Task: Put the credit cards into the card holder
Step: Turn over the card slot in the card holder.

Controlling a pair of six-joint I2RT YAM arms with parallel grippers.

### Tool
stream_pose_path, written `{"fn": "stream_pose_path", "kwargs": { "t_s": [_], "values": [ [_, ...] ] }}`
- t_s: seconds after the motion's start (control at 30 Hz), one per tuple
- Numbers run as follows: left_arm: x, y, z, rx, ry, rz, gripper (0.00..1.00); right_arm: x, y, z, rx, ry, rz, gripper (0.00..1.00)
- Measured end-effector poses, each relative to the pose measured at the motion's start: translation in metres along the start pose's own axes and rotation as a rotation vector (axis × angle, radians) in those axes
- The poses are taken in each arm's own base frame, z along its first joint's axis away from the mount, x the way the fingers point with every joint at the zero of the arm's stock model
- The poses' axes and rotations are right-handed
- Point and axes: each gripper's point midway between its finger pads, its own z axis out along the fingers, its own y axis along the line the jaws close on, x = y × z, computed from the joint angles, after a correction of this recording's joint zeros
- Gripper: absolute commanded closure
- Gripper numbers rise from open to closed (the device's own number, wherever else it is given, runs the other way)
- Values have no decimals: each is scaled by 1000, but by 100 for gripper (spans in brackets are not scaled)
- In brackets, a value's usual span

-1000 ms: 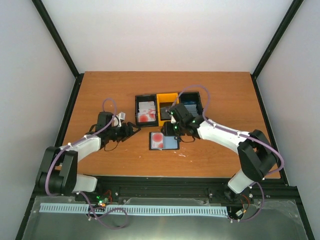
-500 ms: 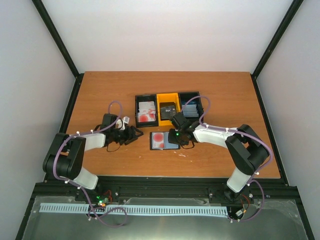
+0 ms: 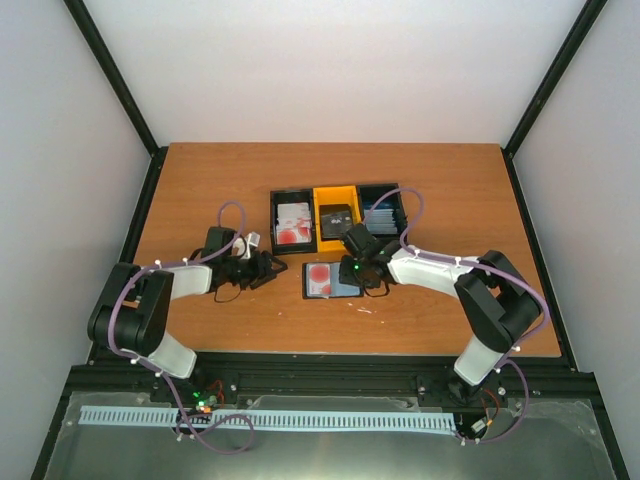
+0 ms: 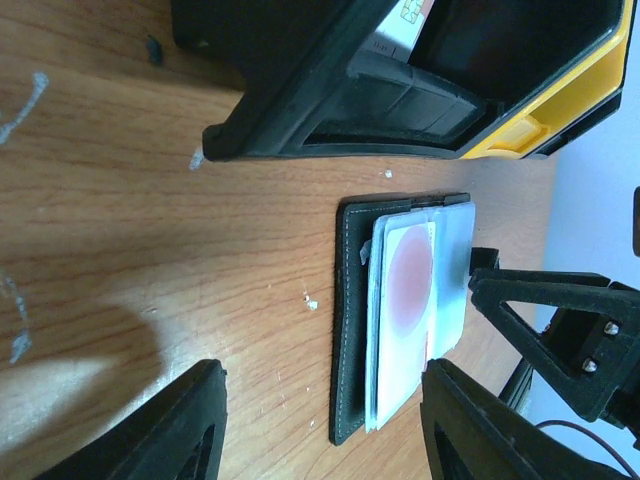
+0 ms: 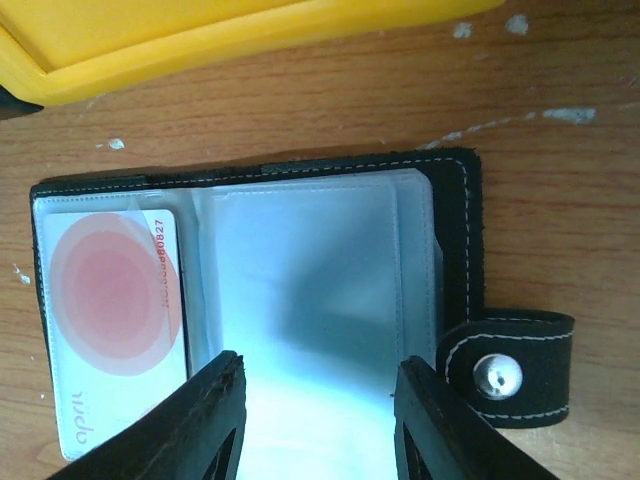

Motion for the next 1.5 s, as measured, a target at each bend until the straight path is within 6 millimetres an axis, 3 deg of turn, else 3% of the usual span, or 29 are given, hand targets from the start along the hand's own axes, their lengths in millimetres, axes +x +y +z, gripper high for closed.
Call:
{"fn": "stream_pose_path", "kwargs": {
  "t_s": [0.4, 0.87, 1.03, 1.23, 1.5],
  "values": [
    [-1, -3, 1, 8, -1, 10, 46, 3, 0, 4, 0, 17, -3, 59],
    [3, 0, 6, 1, 20, 5, 49, 4, 34, 6, -177, 44, -13, 57],
    [3, 0, 6, 0, 19, 5, 49, 2, 23, 7, -117, 25, -9, 51],
    [3, 0, 6, 1, 19, 5, 49, -8, 4, -8, -21, -45, -1, 50],
    [2, -1, 6, 3, 17, 8, 49, -1, 2, 4, -16, -8, -4, 51]
  ]
}}
